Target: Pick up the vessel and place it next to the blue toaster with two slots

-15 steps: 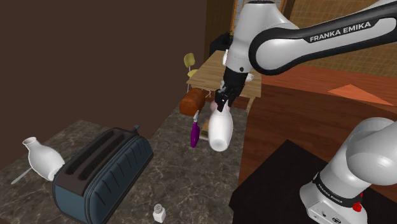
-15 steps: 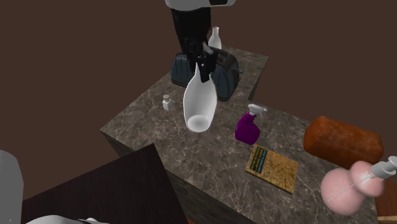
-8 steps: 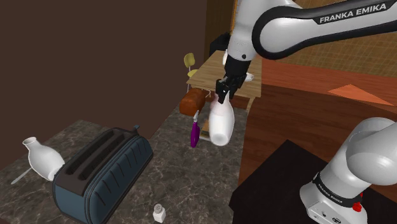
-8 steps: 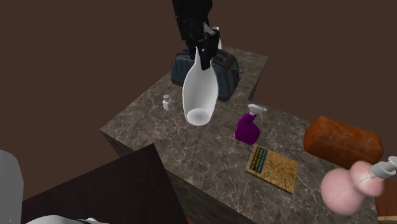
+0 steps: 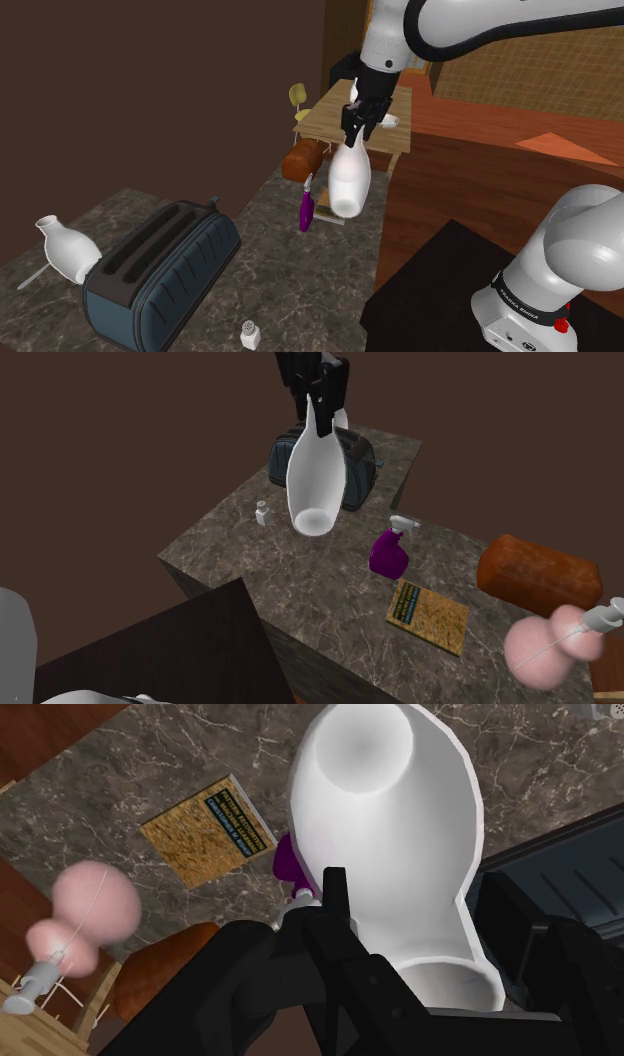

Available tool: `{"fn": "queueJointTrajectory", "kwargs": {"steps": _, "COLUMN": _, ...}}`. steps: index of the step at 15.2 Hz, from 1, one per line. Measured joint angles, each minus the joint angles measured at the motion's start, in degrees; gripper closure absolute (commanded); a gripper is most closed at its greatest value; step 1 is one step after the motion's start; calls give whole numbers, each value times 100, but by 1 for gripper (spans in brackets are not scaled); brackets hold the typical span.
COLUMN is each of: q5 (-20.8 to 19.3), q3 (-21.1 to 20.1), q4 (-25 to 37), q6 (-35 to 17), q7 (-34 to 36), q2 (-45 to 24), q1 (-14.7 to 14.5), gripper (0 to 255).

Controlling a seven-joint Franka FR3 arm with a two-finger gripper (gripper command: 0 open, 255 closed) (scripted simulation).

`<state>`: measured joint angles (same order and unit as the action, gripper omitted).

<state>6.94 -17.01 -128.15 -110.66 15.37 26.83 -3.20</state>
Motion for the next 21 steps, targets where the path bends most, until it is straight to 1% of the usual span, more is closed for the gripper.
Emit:
{"fn": "queueJointTrajectory", "kwargs": {"steps": 4, "q5": -19, "q3": 22, "q4": 293, "q6": 290, "q7": 8, "q2": -4, "q1": 11, "gripper": 255}}
{"fn": "queueJointTrajectory", "kwargs": {"steps": 6, "q5": -85, "q3": -39, "q4": 591, "q6": 292, "q7": 71, "q2": -298, "q1": 50, "gripper": 255}}
{"fn": "queueJointTrajectory", "kwargs": {"steps": 9, "q5": -250, "q3": -203, "q4": 1179, "q6": 254, "q7": 261, "q2": -939, "q1": 107, "gripper": 255}}
{"fn": "queueJointTrajectory", "kwargs": {"steps": 14, "q5": -709, "q3": -456, "q4": 2510, "q6": 338, "q7": 629, "q2": -2250, "q1": 149, "gripper": 255}}
{"fn": "queueJointTrajectory", "kwargs": {"steps": 19, "q5": -1248, "q3": -609, "q4": 3937, "q6": 606, "q7": 993, "q2": -3516, "q1": -22, "gripper": 255}}
{"fn": "queueJointTrajectory", "kwargs": {"steps": 21, "q5": -1481, "q3": -642, "q4": 4629, "q6": 810, "q7": 1140, "q2": -4059, "q1": -180, "gripper": 255}}
